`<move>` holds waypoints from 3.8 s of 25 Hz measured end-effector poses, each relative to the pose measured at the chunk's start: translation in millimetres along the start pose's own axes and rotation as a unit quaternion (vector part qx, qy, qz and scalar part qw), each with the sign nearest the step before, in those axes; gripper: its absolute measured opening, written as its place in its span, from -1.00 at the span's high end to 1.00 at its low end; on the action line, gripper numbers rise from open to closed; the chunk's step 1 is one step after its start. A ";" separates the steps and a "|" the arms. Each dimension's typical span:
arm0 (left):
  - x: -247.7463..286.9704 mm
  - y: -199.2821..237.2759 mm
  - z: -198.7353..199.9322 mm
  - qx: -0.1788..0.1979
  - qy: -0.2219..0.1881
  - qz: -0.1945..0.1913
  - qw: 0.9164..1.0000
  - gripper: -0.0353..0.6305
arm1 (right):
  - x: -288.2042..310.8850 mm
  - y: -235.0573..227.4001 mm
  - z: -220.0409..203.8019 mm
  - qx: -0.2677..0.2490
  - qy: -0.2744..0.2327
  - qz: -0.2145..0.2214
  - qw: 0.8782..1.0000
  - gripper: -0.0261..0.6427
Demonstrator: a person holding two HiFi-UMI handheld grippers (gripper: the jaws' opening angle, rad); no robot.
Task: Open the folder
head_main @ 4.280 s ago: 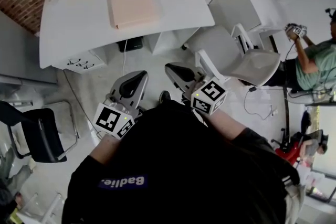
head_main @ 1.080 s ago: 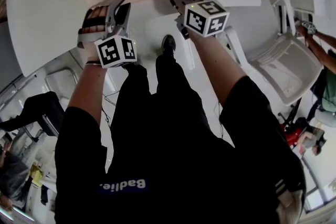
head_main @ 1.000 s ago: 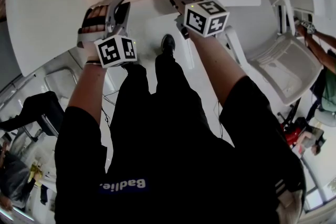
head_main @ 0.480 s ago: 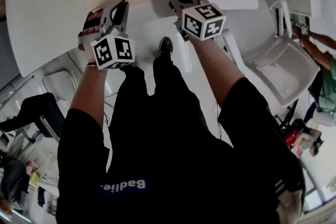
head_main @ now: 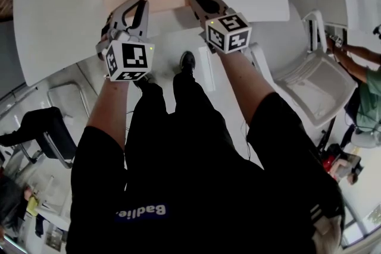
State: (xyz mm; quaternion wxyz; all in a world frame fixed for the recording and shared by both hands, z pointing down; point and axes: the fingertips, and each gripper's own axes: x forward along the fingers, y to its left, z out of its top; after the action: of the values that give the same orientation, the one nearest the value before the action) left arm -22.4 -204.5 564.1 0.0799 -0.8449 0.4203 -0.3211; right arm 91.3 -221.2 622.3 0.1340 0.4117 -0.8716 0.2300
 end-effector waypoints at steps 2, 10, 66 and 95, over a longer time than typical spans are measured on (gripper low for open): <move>-2.2 4.4 2.6 -0.015 -0.008 0.003 1.000 0.86 | 0.8 -1.5 0.0 -0.002 0.004 -0.002 1.000 0.84; -36.7 49.5 10.7 -0.209 -0.068 0.052 0.974 0.87 | 1.2 -2.0 -4.1 -0.020 0.023 -0.009 1.000 0.84; -115.7 125.8 -291.6 -0.854 -0.076 0.205 0.472 0.88 | 15.8 -12.4 -0.1 -0.092 0.143 -0.067 0.983 0.84; -127.9 124.4 -129.8 -0.754 -0.155 0.012 0.638 0.47 | 4.5 12.9 33.8 -0.080 0.117 -0.043 0.989 0.84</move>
State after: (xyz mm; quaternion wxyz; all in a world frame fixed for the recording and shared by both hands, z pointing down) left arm -239.9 -168.5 554.3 -0.5173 -0.6442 0.5078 0.2440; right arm 76.9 -234.2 591.5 0.2770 0.4070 -0.8471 0.2000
